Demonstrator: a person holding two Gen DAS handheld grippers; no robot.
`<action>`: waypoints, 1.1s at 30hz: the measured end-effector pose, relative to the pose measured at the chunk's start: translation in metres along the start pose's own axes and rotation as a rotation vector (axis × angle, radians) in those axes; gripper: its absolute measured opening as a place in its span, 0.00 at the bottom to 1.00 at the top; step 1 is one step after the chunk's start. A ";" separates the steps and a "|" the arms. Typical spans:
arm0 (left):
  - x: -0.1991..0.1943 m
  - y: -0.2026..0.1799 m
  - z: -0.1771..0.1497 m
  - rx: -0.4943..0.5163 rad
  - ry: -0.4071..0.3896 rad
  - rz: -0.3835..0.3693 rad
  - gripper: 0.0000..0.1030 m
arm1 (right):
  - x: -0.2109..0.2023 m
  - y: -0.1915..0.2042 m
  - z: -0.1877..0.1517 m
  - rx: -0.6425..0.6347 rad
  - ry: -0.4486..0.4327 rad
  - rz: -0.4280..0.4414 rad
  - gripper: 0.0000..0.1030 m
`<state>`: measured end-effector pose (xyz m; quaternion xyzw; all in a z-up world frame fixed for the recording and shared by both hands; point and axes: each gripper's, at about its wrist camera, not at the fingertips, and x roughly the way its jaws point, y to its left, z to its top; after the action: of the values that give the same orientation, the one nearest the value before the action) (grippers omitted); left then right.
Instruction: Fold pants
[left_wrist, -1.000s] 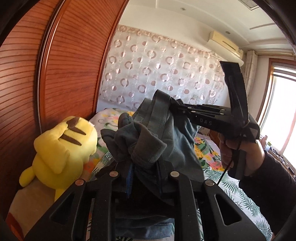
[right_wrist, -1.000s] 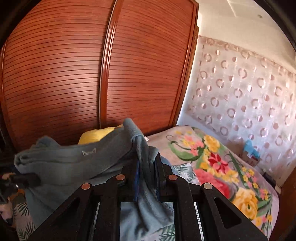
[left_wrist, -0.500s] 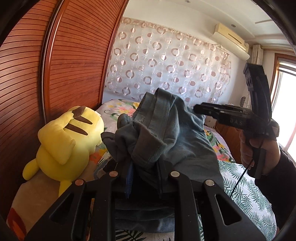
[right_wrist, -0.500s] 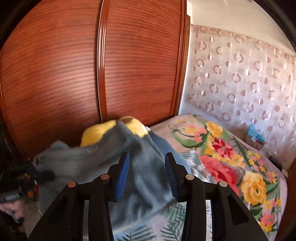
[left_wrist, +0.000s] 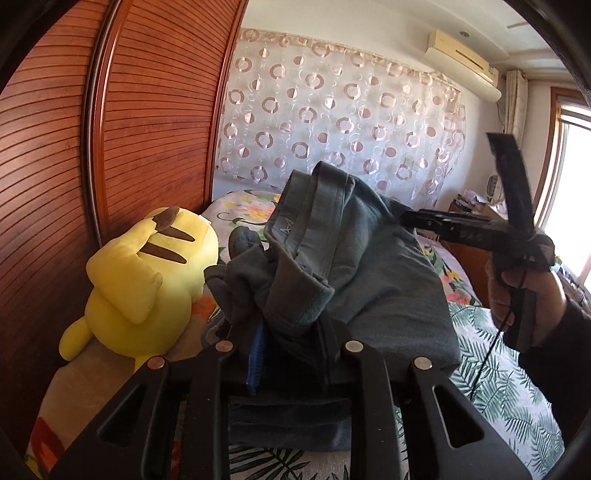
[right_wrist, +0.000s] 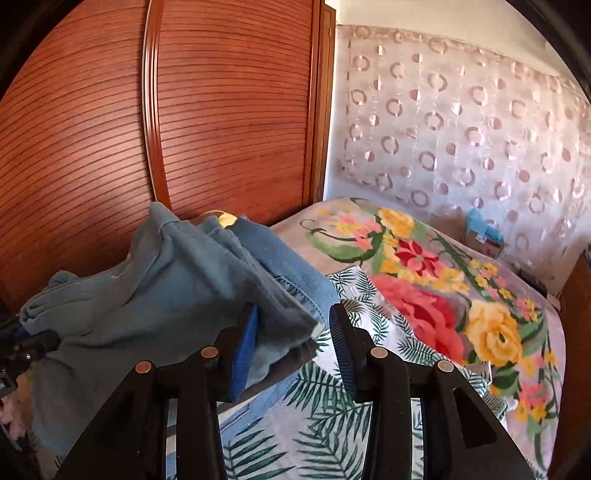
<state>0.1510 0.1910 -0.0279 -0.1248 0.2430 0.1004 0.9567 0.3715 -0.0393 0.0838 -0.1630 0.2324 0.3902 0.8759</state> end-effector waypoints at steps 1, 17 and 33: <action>-0.001 0.000 -0.001 0.007 0.002 0.004 0.27 | -0.005 0.001 -0.003 0.008 -0.008 0.003 0.40; -0.045 -0.008 -0.003 0.080 -0.021 0.011 0.87 | -0.085 0.039 -0.052 0.057 -0.084 0.019 0.40; -0.066 -0.031 -0.010 0.134 -0.029 -0.043 1.00 | -0.134 0.051 -0.087 0.095 -0.107 -0.019 0.40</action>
<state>0.0974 0.1505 0.0016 -0.0644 0.2325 0.0652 0.9683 0.2297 -0.1280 0.0770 -0.1021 0.2018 0.3783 0.8976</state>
